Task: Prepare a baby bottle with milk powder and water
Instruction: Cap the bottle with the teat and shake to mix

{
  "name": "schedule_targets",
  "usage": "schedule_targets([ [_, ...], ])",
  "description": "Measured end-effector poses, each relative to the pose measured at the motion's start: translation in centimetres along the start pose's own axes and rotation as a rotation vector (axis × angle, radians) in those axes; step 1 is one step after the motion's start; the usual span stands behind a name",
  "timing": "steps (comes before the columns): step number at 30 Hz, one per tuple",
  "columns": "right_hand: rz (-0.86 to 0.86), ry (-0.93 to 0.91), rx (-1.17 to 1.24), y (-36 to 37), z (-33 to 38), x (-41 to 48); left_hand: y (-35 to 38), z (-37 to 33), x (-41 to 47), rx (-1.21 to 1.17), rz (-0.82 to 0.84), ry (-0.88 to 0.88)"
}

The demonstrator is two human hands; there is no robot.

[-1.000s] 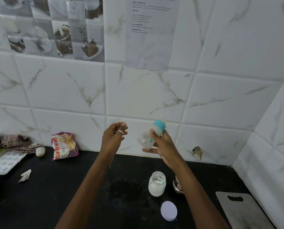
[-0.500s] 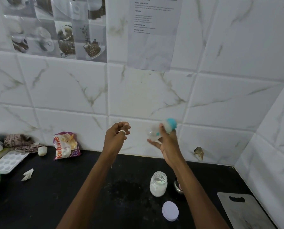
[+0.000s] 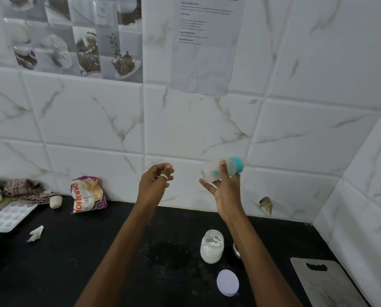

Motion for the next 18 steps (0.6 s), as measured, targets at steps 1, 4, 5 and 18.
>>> schedule_targets([
  [1, 0.022, -0.001, -0.046, 0.3, 0.0, 0.0, -0.2, 0.0, 0.0, -0.001, -0.006, 0.0],
  [4, 0.224, 0.043, -0.339, 1.8, -0.6, -0.8, -0.5, -0.1, 0.2, -0.001, -0.022, -0.002],
  [5, 0.217, 0.043, -0.306, 1.6, -0.4, -0.7, -0.5, -0.1, 0.2, -0.001, -0.019, -0.003],
  [18, -0.027, -0.028, -0.003, -0.2, 0.8, 0.2, -0.2, 0.0, 0.0, -0.002, -0.001, -0.005],
])
Point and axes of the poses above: each hand's wrist, its own x-axis towards the middle knuckle, its own y-axis out of the palm, z = x × y, the point moved 9 cm from there along x, towards the middle knuckle, and after that the axes turned 8 degrees about -x, right-handed, at the moved point
